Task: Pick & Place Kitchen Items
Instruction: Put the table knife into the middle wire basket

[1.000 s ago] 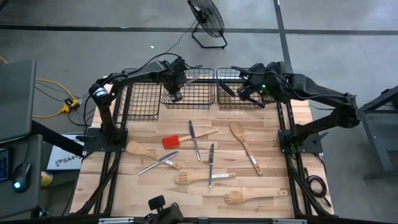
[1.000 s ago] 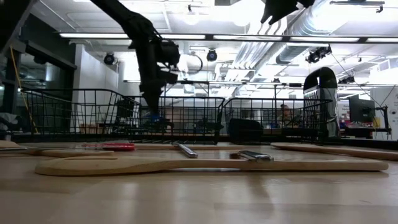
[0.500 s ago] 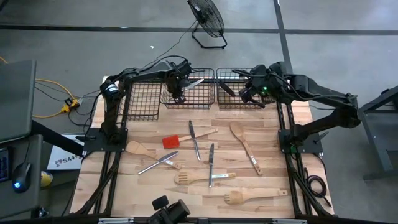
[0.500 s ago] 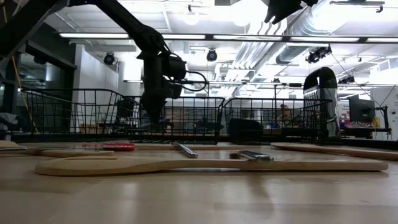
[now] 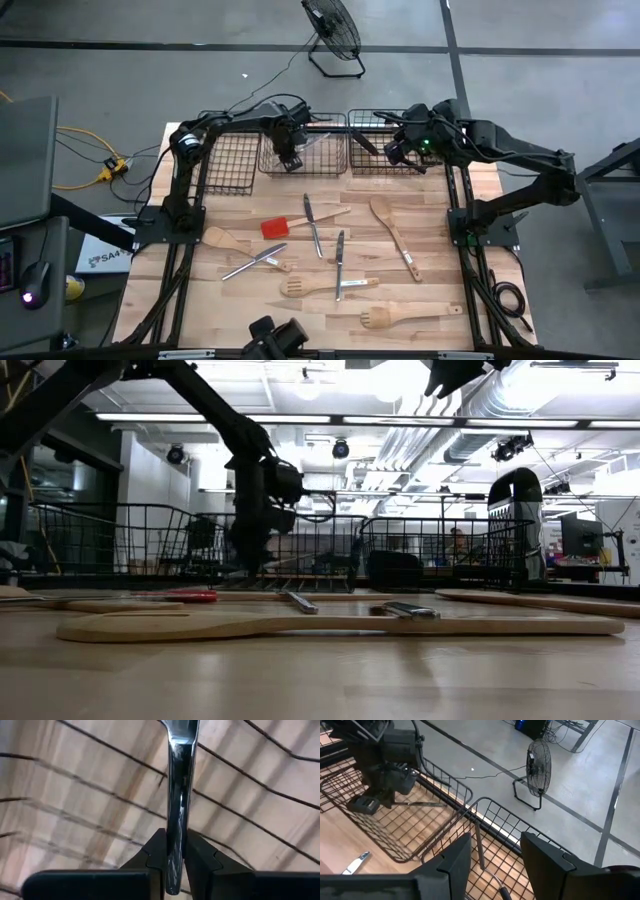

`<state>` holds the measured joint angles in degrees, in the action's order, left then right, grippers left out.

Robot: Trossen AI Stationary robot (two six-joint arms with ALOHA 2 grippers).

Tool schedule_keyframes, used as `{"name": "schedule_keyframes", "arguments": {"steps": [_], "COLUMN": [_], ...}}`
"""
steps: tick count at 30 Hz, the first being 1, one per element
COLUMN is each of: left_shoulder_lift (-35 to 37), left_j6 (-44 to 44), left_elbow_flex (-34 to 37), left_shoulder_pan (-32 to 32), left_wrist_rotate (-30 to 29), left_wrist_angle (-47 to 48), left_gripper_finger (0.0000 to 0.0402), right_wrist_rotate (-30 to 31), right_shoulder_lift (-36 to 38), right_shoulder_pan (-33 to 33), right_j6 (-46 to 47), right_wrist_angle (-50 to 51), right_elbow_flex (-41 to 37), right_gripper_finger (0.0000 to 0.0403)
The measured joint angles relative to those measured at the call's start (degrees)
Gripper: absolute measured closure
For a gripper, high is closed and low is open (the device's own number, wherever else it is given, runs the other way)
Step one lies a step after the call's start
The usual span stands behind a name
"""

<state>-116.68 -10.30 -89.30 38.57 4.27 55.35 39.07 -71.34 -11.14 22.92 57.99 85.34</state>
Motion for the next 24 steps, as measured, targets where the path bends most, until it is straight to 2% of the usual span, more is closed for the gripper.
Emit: {"name": "schedule_keyframes", "arguments": {"steps": [7, 13, 24], "left_shoulder_lift": [-0.7, -0.7, -0.3], "left_j6": [0.3, 0.3, -0.5], "left_elbow_flex": [0.0, 0.0, 0.0], "left_shoulder_pan": [0.0, 0.0, 0.0], "left_wrist_rotate": [-0.3, -0.4, -0.6], "left_wrist_angle": [-1.6, -1.4, -2.5], "left_gripper_finger": [0.0359, 0.0325, 0.0318], "right_wrist_rotate": [0.0, 0.0, -0.2], "right_shoulder_lift": [0.0, 0.0, 0.0], "right_shoulder_pan": [0.0, 0.0, 0.0], "right_j6": [0.0, 0.0, 0.0], "right_wrist_angle": [-0.2, -0.2, 0.1], "right_elbow_flex": [0.0, 0.0, 0.0], "right_gripper_finger": [0.0239, 0.0239, 0.0239]}}
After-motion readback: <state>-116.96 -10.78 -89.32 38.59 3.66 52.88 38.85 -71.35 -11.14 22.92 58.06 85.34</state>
